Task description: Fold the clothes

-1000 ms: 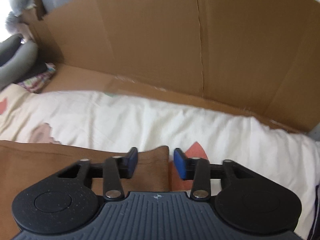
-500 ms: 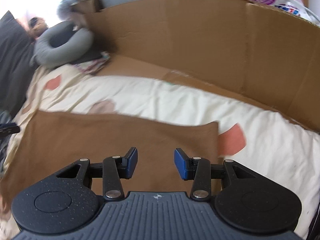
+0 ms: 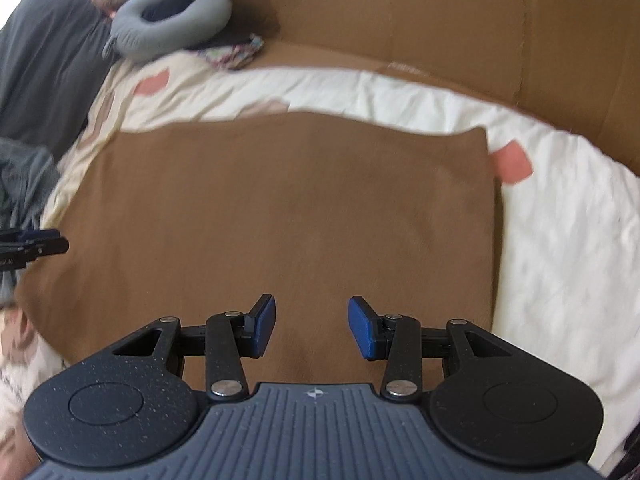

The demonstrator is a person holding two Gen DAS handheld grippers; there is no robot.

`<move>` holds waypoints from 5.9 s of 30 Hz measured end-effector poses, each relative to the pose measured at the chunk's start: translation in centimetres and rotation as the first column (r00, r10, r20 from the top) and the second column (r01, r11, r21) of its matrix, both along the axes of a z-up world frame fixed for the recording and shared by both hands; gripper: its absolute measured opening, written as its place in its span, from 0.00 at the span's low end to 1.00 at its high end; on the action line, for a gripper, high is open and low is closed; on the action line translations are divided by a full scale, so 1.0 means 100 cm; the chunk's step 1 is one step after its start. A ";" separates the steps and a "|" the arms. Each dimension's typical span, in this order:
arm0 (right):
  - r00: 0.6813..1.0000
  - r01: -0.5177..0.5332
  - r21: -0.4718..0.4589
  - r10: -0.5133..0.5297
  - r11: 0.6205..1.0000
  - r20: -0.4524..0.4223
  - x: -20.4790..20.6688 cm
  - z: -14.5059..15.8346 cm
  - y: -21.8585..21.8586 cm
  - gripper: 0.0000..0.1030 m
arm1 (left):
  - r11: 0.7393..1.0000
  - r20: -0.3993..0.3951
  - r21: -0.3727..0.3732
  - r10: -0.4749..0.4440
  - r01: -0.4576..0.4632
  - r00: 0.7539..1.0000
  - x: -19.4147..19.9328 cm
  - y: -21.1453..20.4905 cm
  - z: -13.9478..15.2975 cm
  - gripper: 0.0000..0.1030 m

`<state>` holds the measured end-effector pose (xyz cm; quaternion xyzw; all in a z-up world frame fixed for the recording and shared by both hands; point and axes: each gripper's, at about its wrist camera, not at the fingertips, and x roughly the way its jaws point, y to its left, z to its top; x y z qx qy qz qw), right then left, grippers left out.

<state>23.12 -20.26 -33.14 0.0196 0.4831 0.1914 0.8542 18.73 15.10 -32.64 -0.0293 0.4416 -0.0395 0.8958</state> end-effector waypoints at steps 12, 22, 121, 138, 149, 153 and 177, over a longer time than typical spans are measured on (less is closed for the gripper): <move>0.998 0.040 -0.060 -0.043 0.997 -0.039 -0.023 -0.025 0.001 0.33 | 0.995 -0.048 -0.052 -0.083 0.081 0.995 -0.026 -0.042 -0.025 0.48; 0.996 0.087 -0.101 -0.088 0.991 -0.013 -0.004 -0.031 -0.016 0.27 | 0.997 -0.067 0.029 -0.075 0.077 0.995 -0.038 0.005 -0.040 0.38; 0.985 0.153 0.000 -0.152 0.988 -0.087 -0.079 -0.007 -0.060 0.20 | 0.992 0.014 0.054 0.115 -0.115 0.993 -0.075 0.023 -0.004 0.40; 0.983 0.167 -0.048 -0.171 0.985 -0.073 -0.090 -0.018 -0.055 0.65 | 0.975 -0.041 0.118 0.196 -0.190 0.980 -0.097 0.041 -0.024 0.60; 0.972 0.229 -0.026 -0.230 0.973 -0.050 -0.067 -0.023 -0.070 0.63 | 0.966 -0.037 0.095 0.244 -0.240 0.969 -0.095 0.055 -0.020 0.60; 0.965 0.256 -0.027 -0.257 0.966 -0.043 -0.072 -0.018 -0.072 0.64 | 0.959 -0.048 0.095 0.271 -0.266 0.961 -0.099 0.062 -0.020 0.56; 0.998 -0.002 -0.056 -0.002 0.998 -0.060 -0.089 -0.020 0.017 0.45 | 0.997 0.024 -0.023 -0.076 0.076 0.997 -0.068 -0.051 -0.009 0.53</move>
